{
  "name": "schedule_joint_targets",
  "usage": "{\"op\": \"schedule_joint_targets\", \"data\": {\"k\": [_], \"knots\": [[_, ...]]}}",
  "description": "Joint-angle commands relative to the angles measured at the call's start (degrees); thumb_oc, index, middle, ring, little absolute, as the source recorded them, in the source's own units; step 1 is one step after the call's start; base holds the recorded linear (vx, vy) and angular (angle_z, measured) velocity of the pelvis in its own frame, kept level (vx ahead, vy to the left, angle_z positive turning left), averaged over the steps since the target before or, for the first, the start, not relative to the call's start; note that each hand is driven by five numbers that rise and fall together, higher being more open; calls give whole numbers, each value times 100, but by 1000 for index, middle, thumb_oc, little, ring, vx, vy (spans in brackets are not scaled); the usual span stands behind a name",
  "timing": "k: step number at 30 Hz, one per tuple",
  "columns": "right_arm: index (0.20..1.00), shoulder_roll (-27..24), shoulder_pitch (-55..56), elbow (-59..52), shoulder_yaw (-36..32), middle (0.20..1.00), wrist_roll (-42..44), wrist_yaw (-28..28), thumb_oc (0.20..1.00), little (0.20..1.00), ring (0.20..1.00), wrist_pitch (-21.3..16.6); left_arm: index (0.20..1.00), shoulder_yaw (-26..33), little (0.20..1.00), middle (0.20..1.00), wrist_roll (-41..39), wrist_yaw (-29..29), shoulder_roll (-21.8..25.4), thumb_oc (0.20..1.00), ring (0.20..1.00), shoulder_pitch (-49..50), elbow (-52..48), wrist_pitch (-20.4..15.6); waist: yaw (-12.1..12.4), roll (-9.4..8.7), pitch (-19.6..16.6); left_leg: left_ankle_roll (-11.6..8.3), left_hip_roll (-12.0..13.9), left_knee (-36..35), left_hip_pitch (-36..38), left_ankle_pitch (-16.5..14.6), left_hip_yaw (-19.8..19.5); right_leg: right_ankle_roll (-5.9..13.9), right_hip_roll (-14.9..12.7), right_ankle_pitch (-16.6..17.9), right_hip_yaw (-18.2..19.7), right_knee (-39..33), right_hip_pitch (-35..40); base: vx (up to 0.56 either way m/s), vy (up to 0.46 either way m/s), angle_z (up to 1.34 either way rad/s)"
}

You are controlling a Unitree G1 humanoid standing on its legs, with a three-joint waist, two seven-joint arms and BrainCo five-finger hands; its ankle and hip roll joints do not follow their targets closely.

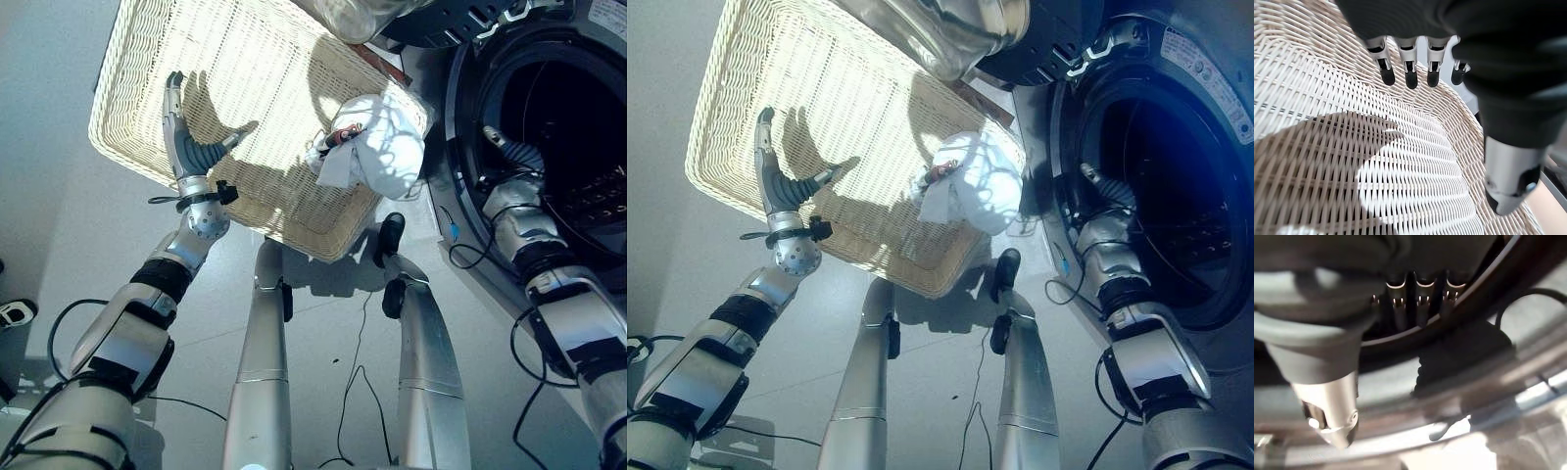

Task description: Put the clothes into the washing machine.

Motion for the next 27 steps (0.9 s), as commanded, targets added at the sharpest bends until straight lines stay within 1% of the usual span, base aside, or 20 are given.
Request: {"op": "schedule_joint_targets", "data": {"k": [1, 4, 7, 8, 9, 10, 12, 14, 15, 16, 18, 19, 25, 27], "knots": [[1000, -266, 86, -287, 207, 1000, -612, -310, 1000, 1000, 1000, -342, 1000, 385, 1000, 1000, -91, 220, -189, 1000, 1000, -200, 39, -242, -161, 181, -21, 451, -555, 738, -64, -747, 320, 217, 552, 1104, -258, -1403, 413, -13, 49, -1], [1000, -77, 442, -891, 328, 1000, -1212, -372, 1000, 1000, 1000, -331, 1000, 489, 1000, 1000, -22, 258, -243, 1000, 1000, -118, 40, -183, -232, 176, -21, 434, -530, 734, -66, -727, 381, 189, 591, 1060, -207, -1385, 407, -17, 70, -1], [1000, 20, 686, -1280, 462, 1000, -2002, -427, 1000, 1000, 1000, -520, 1000, 580, 1000, 1000, 23, 295, -264, 1000, 1000, -84, 92, -135, -300, 169, -21, 429, -510, 713, -73, -703, 428, 170, 637, 1036, -147, -1378, 382, -8, 67, -4], [1000, 36, 712, -1431, 511, 1000, -2214, -454, 1000, 1000, 1000, -503, 1000, 600, 1000, 1000, 46, 313, -275, 1000, 1000, -78, 103, -109, -315, 168, -21, 427, -513, 708, -69, -700, 437, 166, 639, 1030, -139, -1385, 385, -13, 68, -3], [1000, 89, 776, -1652, 640, 1000, -2701, -529, 1000, 1000, 1000, -490, 1000, 619, 1000, 1000, 66, 340, -286, 1000, 1000, -72, 138, -62, -336, 179, -21, 422, -507, 716, -72, -693, 458, 162, 645, 1014, -118, -1368, 374, -10, 51, -3], [1000, 94, 786, -1678, 653, 1000, -2784, -539, 1000, 1000, 1000, -496, 1000, 624, 1000, 1000, 75, 348, -289, 1000, 1000, -70, 138, -47, -339, 180, -21, 422, -506, 716, -71, -691, 461, 161, 646, 1012, -114, -1363, 372, -9, 52, -3], [1000, 112, 801, -1873, 904, 1000, -3456, -597, 1000, 1000, 1000, -457, 1000, 653, 1000, 1000, 82, 374, -311, 1000, 1000, -76, 247, -28, -357, 185, -21, 416, -493, 712, -44, -672, 499, 154, 650, 989, -94, -1353, 394, -12, 39, -6], [1000, 123, 795, -2003, 1015, 1000, -3593, -590, 1000, 1000, 1000, -383, 1000, 662, 1000, 1000, 78, 372, -321, 1000, 1000, -79, 298, -44, -361, 186, -21, 410, -484, 700, -23, -661, 509, 151, 650, 974, -90, -1350, 412, -6, 16, -2], [1000, 137, 778, -2006, 1093, 1000, -3814, -591, 1000, 1000, 1000, -408, 1000, 676, 1000, 1000, 84, 362, -339, 1000, 1000, -90, 343, -65, -364, 189, -21, 409, -488, 701, -17, -656, 516, 147, 655, 974, -85, -1351, 415, 0, 0, 0], [1000, 139, 731, -2042, 1208, 1000, -4013, -591, 1000, 1000, 1000, -355, 1000, 678, 1000, 1000, 93, 359, -358, 1000, 1000, -114, 386, -83, -361, 190, -21, 409, -486, 700, -16, -647, 524, 144, 652, 966, -88, -1350, 422, 0, 0, 0], [1000, 139, 731, -2042, 1208, 1000, -4013, -591, 1000, 1000, 1000, -355, 1000, 678, 1000, 1000, 93, 359, -358, 1000, 1000, -114, 386, -83, -361, 190, -21, 409, -486, 700, -16, -647, 524, 144, 652, 966, -88, -1350, 422, 0, 0, 0], [1000, 164, 583, -2123, 1533, 1000, -4402, -534, 1000, 1000, 1000, -289, 1000, 665, 1000, 1000, 128, 336, -412, 1000, 1000, -175, 458, -145, -326, 214, -21, 400, -500, 670, 16, -609, 520, 138, 641, 959, -98, -1360, 452, 0, 0, 0], [1000, 228, 283, -2316, 1971, 1000, -5097, -469, 1000, 1000, 1000, -251, 1000, 613, 1000, 1000, 172, 337, -492, 1000, 1000, -278, 458, -98, -251, 238, -21, 395, -521, 653, 28, -566, 506, 141, 619, 946, -142, -1354, 475, 0, 0, 0], [1000, 221, 229, -2340, 2026, 1000, -5127, -467, 1000, 1000, 1000, -254, 1000, 610, 1000, 1000, 166, 322, -490, 1000, 1000, -298, 473, -91, -243, 238, -21, 397, -527, 652, 43, -564, 502, 144, 618, 948, -148, -1351, 485, 0, 0, 0]]}}
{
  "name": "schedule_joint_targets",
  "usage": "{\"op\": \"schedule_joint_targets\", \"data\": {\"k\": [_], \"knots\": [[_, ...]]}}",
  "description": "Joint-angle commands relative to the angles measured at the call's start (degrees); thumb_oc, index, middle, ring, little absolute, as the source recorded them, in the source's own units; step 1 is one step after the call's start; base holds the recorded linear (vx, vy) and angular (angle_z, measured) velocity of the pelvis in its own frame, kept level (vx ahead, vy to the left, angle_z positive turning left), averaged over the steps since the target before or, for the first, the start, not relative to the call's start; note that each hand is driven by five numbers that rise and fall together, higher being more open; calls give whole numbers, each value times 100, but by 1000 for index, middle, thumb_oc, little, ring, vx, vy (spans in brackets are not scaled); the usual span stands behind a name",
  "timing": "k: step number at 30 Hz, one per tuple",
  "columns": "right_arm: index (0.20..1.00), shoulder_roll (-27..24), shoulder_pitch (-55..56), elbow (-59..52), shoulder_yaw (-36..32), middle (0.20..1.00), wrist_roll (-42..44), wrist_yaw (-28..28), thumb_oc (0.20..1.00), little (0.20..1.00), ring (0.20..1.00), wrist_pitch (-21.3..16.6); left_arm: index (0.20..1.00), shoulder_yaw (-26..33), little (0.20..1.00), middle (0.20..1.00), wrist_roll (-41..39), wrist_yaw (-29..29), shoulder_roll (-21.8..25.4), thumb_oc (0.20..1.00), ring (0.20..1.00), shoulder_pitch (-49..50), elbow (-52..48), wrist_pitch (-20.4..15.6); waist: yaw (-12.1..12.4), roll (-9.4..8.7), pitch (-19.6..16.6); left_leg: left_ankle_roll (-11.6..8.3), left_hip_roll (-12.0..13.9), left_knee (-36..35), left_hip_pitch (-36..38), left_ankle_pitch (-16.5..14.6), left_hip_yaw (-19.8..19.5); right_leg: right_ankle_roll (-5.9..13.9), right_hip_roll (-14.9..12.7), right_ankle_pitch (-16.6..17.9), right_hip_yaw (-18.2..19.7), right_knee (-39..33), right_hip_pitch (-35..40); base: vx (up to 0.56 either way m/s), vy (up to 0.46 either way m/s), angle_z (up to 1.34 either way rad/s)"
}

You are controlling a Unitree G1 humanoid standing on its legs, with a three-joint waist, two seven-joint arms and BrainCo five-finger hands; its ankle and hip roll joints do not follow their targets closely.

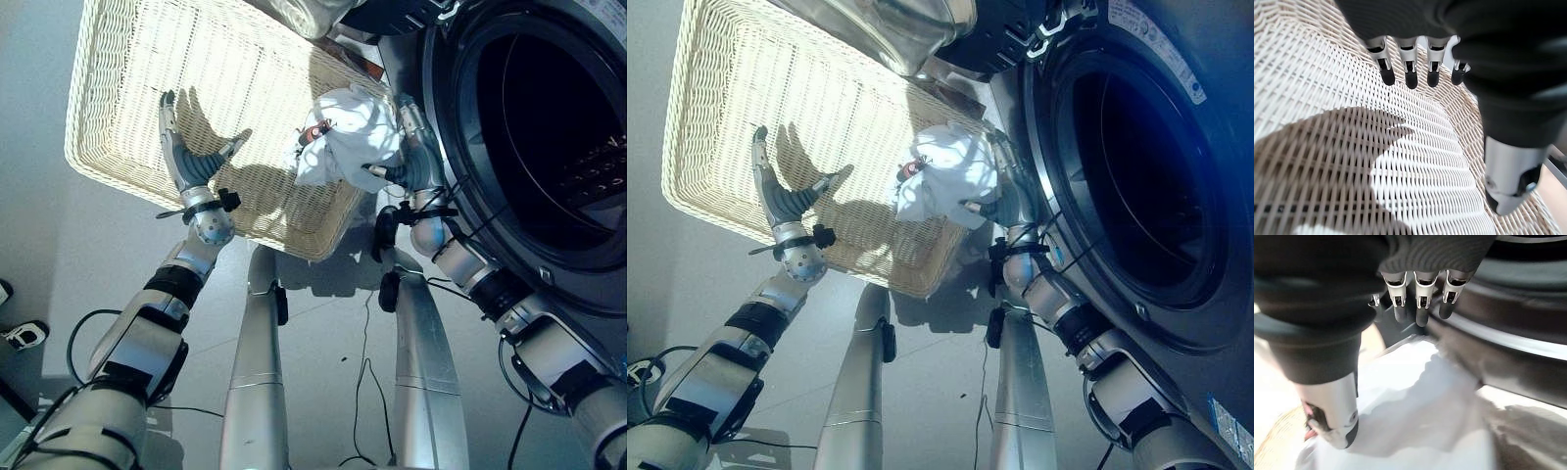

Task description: Put the clothes into the washing machine.

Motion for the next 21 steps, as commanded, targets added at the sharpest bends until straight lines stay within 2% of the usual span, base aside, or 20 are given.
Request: {"op": "schedule_joint_targets", "data": {"k": [1, 10, 15, 16, 19, 21], "knots": [[1000, -19, -101, -520, 211, 1000, -379, -75, 1000, 1000, 1000, -126, 1000, 359, 1000, 1000, 139, 159, -129, 1000, 1000, -354, 140, -105, -19, 225, -17, 414, -576, 721, -29, -579, 215, 166, 550, 983, -409, -1572, 710, 0, 0, 0], [1000, 0, -560, -479, 632, 1000, -581, 217, 1000, 1000, 1000, 91, 1000, 326, 1000, 1000, 86, 53, -111, 1000, 1000, -548, 255, -66, 80, 215, -17, 411, -600, 740, -40, -560, 156, 179, 532, 1001, -476, -1544, 714, 0, -4, 0], [1000, 25, -939, -77, 1036, 1000, -435, 583, 1000, 1000, 1000, 752, 1000, 201, 1000, 1000, 4, -31, -80, 1000, 1000, -733, 341, -40, 162, 210, -17, 408, -611, 745, -30, -545, 122, 177, 502, 1017, -538, -1542, 741, 11, -42, 3], [1000, 40, -1129, 192, 1173, 1000, -298, 766, 1000, 1000, 1000, 1034, 1000, 168, 1000, 1000, -26, -112, -56, 1000, 1000, -831, 393, -32, 193, 212, -17, 406, -622, 757, -34, -548, 110, 179, 496, 1027, -556, -1540, 736, 17, -55, 5], [1000, 152, -1523, 908, 1413, 1000, -217, 999, 1000, 1000, 1000, 1473, 1000, 43, 1000, 1000, -120, -203, -58, 1000, 1000, -1026, 496, -41, 279, 248, -17, 412, -646, 757, -62, -534, 75, 177, 467, 1055, -597, -1541, 716, 21, -46, 3], [1000, 229, -1709, 1258, 1484, 1000, -229, 1114, 1000, 1000, 1000, 1588, 1000, -29, 1000, 1000, -125, -213, -97, 1000, 1000, -1100, 521, -30, 328, 271, -17, 427, -661, 767, -78, -527, 53, 174, 446, 1066, -630, -1530, 709, 21, -40, 3]]}}
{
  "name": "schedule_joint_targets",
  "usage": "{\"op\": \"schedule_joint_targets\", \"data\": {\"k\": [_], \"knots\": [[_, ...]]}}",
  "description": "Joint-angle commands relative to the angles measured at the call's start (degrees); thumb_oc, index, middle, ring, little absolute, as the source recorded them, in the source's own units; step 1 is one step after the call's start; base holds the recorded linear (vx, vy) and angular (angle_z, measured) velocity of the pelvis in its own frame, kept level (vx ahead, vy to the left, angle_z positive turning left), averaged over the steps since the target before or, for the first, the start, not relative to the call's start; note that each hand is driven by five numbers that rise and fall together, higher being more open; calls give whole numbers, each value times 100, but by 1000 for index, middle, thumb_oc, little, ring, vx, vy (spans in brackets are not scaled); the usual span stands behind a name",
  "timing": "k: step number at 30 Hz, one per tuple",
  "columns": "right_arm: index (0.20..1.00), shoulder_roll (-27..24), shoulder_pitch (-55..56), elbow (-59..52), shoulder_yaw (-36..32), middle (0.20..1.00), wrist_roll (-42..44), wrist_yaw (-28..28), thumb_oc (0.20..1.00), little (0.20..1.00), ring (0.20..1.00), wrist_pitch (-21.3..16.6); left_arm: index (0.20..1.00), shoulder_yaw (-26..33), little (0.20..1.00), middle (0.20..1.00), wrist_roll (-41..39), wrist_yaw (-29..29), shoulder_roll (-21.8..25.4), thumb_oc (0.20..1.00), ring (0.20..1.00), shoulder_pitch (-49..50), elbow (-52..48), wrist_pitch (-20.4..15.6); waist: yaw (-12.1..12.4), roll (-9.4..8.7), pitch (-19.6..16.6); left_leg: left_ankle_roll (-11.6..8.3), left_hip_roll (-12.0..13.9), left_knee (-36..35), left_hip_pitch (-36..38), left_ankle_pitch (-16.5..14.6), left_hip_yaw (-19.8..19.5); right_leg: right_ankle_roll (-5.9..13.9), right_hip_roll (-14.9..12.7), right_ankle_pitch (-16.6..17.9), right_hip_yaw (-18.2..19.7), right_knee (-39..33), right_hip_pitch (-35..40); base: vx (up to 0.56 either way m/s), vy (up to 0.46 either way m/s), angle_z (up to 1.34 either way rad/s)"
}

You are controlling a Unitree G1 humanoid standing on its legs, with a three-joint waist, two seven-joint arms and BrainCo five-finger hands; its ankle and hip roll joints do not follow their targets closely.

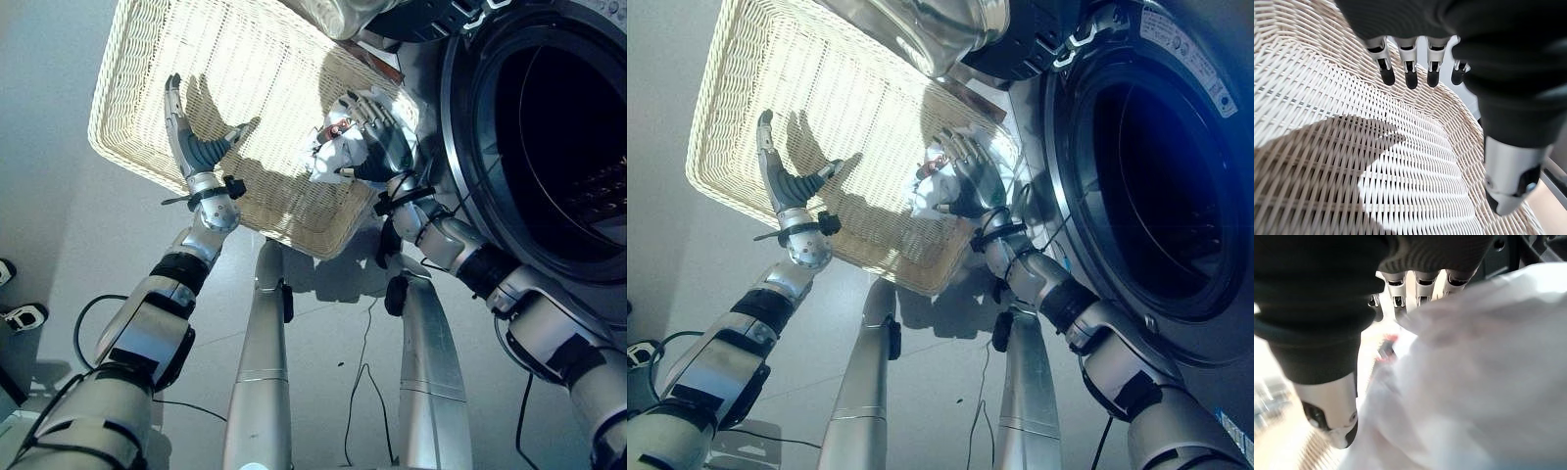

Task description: Put the clothes into the washing machine.

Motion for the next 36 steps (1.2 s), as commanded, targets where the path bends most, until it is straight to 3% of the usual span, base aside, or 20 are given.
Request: {"op": "schedule_joint_targets", "data": {"k": [1, 4, 10, 15, 20, 21, 22, 27, 36], "knots": [[1000, 121, -357, 436, 217, 1000, 112, 390, 1000, 1000, 1000, 366, 1000, 109, 1000, 1000, -90, -21, -51, 1000, 1000, -422, 178, -96, 10, 279, -15, 511, -688, 762, -96, -615, 277, 260, 435, 1123, -465, -1674, 652, 26, -53, 4], [1000, 262, -697, 1102, 383, 1000, 72, 883, 1000, 1000, 1000, 702, 1000, -4, 1000, 1000, -110, -85, -96, 1000, 1000, -540, 212, -97, 127, 319, -15, 533, -723, 753, -113, -583, 228, 260, 391, 1159, -538, -1666, 647, 28, -54, 5], [1000, 346, -1057, 1847, 529, 1000, -61, 1237, 1000, 1000, 1000, 1325, 1000, -188, 1000, 1000, -123, -103, -146, 1000, 1000, -666, 151, -45, 262, 360, -15, 582, -789, 748, -151, -541, 149, 264, 347, 1215, -649, -1649, 629, 27, -43, 7], [1000, 394, -1232, 2181, 504, 1000, -230, 1252, 1000, 1000, 1000, 1758, 1000, -259, 1000, 1000, -109, -85, -203, 1000, 1000, -711, 108, -28, 305, 396, -15, 606, -824, 763, -196, -534, 118, 277, 329, 1255, -682, -1642, 586, 15, -15, 4], [1000, 407, -1302, 2337, 575, 1000, -423, 1908, 1000, 1000, 1000, 2156, 1000, -309, 1000, 1000, -33, -2, -276, 1000, 1000, -658, -10, -5, 333, 423, -15, 623, -842, 761, -212, -527, 107, 283, 309, 1293, -711, -1662, 565, 0, 0, 0], [460, 404, -1299, 2344, 579, 460, -451, 1993, 460, 460, 460, 2183, 1000, -316, 1000, 1000, -32, 15, -280, 1000, 1000, -645, -32, -3, 334, 426, -15, 626, -844, 759, -211, -525, 110, 280, 311, 1297, -712, -1664, 563, 0, 0, 0], [200, 408, -1281, 2360, 581, 200, -470, 2031, 200, 200, 200, 2204, 1000, -312, 1000, 1000, -30, 20, -277, 1000, 1000, -631, -33, -30, 333, 429, -15, 623, -843, 772, -219, -523, 115, 277, 313, 1299, -710, -1656, 555, 0, 0, 0], [200, 387, -1208, 2380, 522, 200, -485, 1956, 200, 200, 200, 2217, 1000, -305, 1000, 1000, -10, 61, -277, 1000, 1000, -605, -52, -75, 317, 426, -15, 625, -835, 780, -223, -516, 121, 274, 326, 1312, -697, -1650, 546, 0, 0, 0], [200, 254, -972, 2018, 263, 200, -165, 1291, 200, 200, 200, 1755, 1000, -233, 1000, 1000, 79, 213, -322, 1000, 1000, -492, -150, -39, 218, 399, -15, 616, -822, 795, -252, -530, 148, 279, 370, 1329, -622, -1646, 490, 0, 0, 0]]}}
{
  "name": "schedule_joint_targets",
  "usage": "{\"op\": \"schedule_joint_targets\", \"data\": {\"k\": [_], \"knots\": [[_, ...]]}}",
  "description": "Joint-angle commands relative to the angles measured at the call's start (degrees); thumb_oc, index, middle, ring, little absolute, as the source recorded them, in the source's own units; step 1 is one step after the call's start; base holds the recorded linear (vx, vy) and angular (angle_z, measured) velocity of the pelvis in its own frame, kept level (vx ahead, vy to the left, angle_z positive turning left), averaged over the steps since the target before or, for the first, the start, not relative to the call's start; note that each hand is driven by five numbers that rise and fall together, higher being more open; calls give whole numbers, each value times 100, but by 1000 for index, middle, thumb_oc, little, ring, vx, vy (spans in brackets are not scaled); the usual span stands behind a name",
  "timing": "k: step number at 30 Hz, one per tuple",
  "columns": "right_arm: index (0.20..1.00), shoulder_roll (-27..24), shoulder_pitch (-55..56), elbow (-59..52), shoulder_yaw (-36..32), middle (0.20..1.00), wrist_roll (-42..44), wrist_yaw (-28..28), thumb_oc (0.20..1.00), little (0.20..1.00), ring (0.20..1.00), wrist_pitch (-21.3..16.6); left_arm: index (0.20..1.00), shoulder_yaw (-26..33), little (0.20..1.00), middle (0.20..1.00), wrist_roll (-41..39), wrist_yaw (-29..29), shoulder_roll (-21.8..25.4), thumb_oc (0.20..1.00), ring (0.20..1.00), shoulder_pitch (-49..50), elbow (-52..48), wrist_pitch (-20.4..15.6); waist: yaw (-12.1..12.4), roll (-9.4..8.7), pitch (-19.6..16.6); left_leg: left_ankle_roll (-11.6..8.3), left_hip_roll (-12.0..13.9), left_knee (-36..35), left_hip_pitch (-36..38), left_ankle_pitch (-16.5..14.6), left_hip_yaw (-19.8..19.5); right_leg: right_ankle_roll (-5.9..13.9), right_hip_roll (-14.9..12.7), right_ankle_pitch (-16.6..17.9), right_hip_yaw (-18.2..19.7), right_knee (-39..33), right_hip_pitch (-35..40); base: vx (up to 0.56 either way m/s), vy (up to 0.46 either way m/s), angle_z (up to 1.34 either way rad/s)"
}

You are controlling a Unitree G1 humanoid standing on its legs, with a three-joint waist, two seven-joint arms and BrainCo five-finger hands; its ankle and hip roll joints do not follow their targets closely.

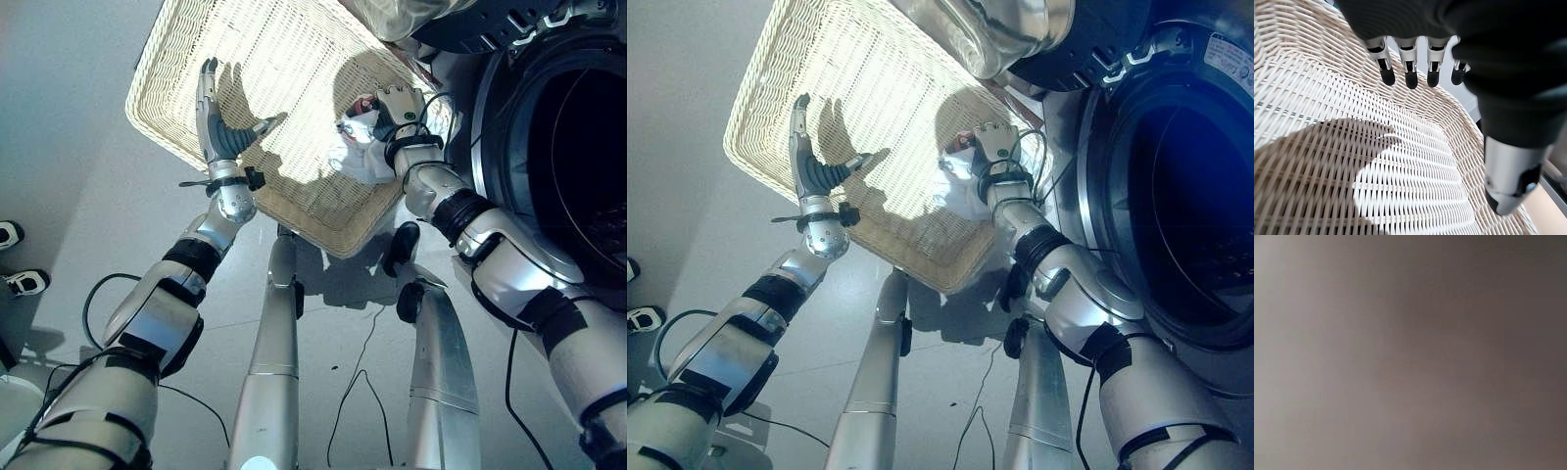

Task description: Put the clothes into the washing machine.

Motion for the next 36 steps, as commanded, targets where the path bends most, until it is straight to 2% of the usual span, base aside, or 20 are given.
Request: {"op": "schedule_joint_targets", "data": {"k": [1, 9, 11, 14, 17, 21, 28, 30, 36], "knots": [[200, -379, 530, 154, -89, 200, 476, -134, 200, 200, 200, -165, 1000, 369, 1000, 1000, 78, 279, -165, 1000, 1000, -216, -99, -148, -161, 269, 49, 696, -765, 834, -123, -629, 522, 337, 480, 1459, -279, -1796, 464, 0, 0, 0], [200, -537, 847, -625, -302, 200, 1026, -601, 200, 200, 200, -498, 1000, 459, 1000, 1000, 120, 405, -135, 1000, 1000, -115, -183, -112, -263, 230, 49, 679, -730, 827, -116, -641, 560, 327, 523, 1425, -204, -1772, 442, 0, 4, 0], [200, -537, 1103, -1119, -615, 200, 2497, -591, 200, 200, 200, -1005, 1000, 529, 1000, 1000, 135, 425, -99, 1000, 1000, -38, -240, -115, -311, 215, 49, 661, -723, 823, -119, -642, 567, 316, 542, 1420, -172, -1764, 417, 0, 38, 0], [200, -447, 1584, -1810, -1185, 200, 4353, 25, 200, 200, 200, -1830, 1000, 682, 1000, 1000, 166, 384, -5, 1000, 1000, 116, -372, -116, -358, 173, 49, 631, -706, 847, -120, -657, 575, 293, 560, 1385, -137, -1740, 398, -1, 10, 0], [200, -414, 2055, -2343, -1575, 200, 6115, 903, 200, 200, 200, -2482, 1000, 825, 1000, 1000, 179, 322, 90, 1000, 1000, 249, -474, -90, -413, 118, 49, 612, -689, 886, -104, -668, 594, 277, 571, 1359, -120, -1702, 400, -2, 32, -2], [200, -434, 2534, -2742, -1879, 200, 7894, 2224, 200, 200, 200, -3083, 1000, 916, 1000, 1000, 167, 268, 183, 1000, 1000, 319, -457, -75, -493, 33, 49, 592, -647, 949, -89, -672, 607, 274, 559, 1353, -105, -1630, 393, 0, 0, 0], [200, -552, 2848, -3030, -2402, 200, 9693, 3555, 200, 200, 200, -3605, 1000, 934, 1000, 1000, 127, 263, 264, 1000, 1000, 366, -458, -56, -578, -19, 49, 590, -613, 960, -52, -697, 600, 299, 550, 1350, -68, -1590, 411, -4, 1, -2], [200, -682, 2947, -3061, -2679, 200, 10349, 4072, 200, 200, 200, -3679, 1000, 958, 1000, 1000, 105, 249, 343, 1000, 1000, 424, -487, -82, -612, -38, 49, 590, -601, 965, -27, -725, 600, 318, 551, 1352, -57, -1594, 435, 0, 0, 0], [200, -889, 3081, -2518, -3319, 200, 12083, 4859, 200, 200, 200, -3668, 1000, 986, 1000, 1000, 21, 204, 494, 1000, 1000, 439, -316, -291, -671, -64, 49, 587, -566, 922, 36, -790, 598, 344, 558, 1330, -37, -1659, 514, -5, -2, -2]]}}
